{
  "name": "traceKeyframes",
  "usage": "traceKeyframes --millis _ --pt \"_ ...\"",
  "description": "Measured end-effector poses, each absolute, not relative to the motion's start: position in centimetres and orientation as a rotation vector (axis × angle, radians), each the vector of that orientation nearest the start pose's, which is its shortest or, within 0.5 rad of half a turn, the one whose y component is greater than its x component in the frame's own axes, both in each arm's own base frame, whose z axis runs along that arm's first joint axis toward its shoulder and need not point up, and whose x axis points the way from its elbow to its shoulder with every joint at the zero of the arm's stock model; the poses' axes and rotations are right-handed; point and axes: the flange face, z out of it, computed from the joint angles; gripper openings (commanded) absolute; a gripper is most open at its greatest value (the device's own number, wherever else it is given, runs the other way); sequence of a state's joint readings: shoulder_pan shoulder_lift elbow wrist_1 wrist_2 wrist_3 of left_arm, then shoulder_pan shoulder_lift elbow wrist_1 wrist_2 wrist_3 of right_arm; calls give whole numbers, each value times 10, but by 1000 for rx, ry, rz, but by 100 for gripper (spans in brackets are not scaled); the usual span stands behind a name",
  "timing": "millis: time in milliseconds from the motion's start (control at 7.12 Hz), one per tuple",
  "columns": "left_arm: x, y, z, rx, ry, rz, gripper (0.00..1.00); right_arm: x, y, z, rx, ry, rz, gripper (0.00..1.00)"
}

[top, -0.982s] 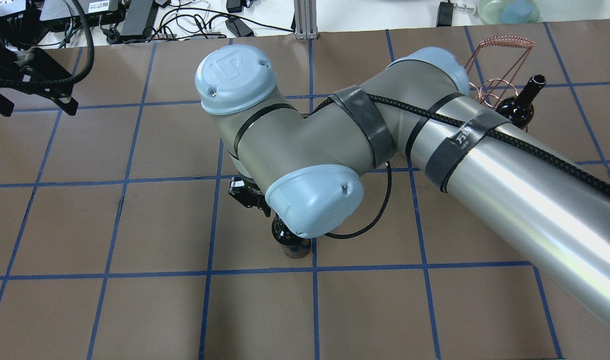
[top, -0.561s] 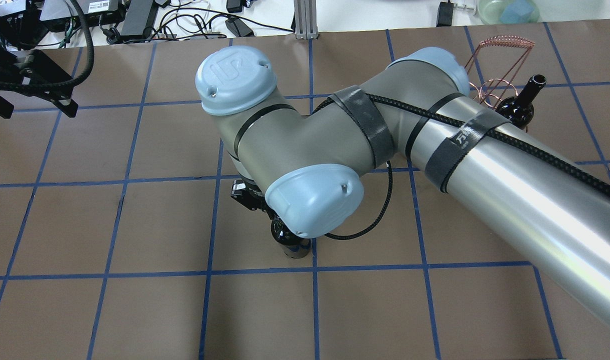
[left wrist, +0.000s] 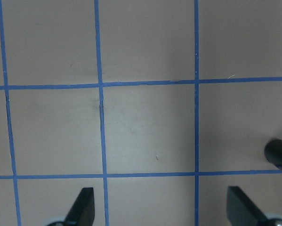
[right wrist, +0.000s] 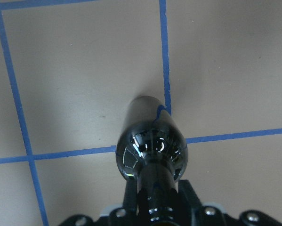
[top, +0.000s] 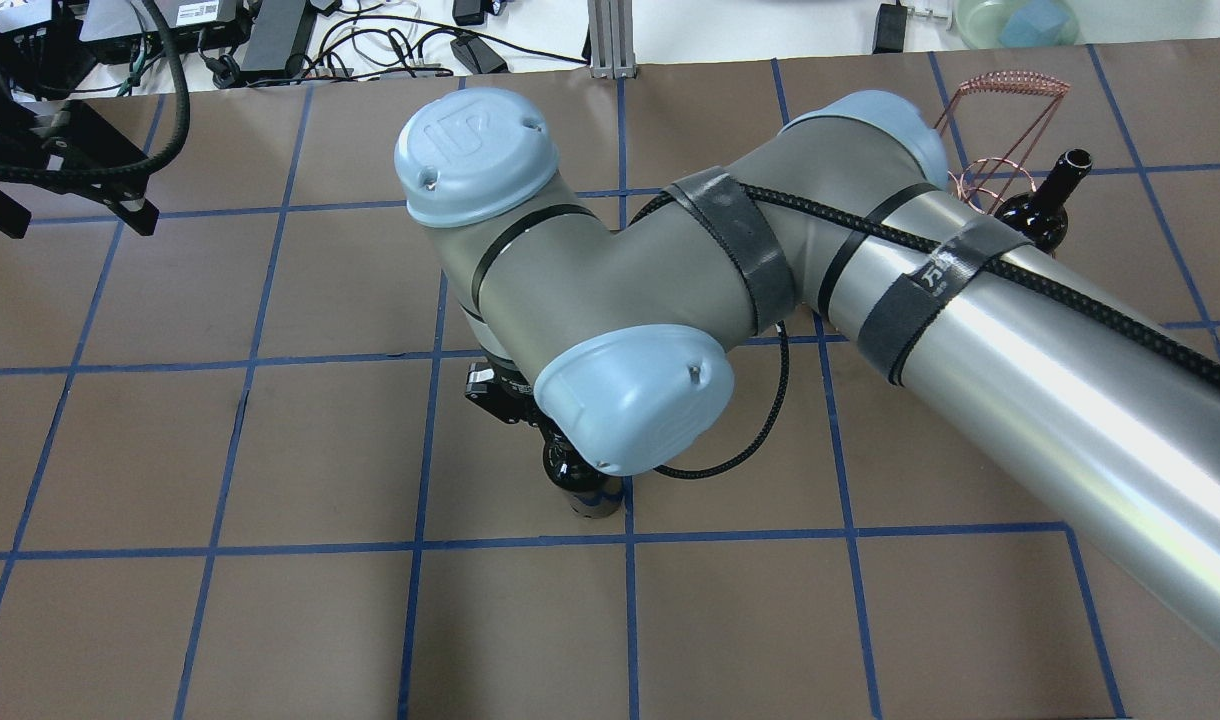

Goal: Place wine into wine basket
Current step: 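Lower the right gripper and grasp the bottle by its neck, then lift the bottle with the right gripper and carry it over the wire rack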

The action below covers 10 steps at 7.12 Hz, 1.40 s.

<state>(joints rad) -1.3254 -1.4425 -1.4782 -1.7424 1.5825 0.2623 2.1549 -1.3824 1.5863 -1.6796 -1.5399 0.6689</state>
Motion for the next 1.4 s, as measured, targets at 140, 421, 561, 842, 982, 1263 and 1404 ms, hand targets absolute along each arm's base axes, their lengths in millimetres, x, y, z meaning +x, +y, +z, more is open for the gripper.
traceKeyframes --millis 140,421,561,842,982,1263,1404 --pt "-23 -451 575 26 3118 -64 100 415 -389 399 149 3155 134 3" --pt "-23 -451 573 26 3119 -54 100 378 -402 430 182 3134 104 3" --pt "-23 -450 572 26 3121 -49 100 342 -413 452 170 3124 95 3" --pt "-24 -450 571 26 3122 -48 100 257 -441 499 134 3114 76 0" --pt "-23 -450 571 26 3121 -46 100 213 -453 522 114 3126 107 0" --pt "-23 -449 571 26 3120 -45 100 125 -476 556 112 3161 125 0" --pt "-23 -449 571 27 3119 -45 100 93 -485 568 125 3169 102 0"
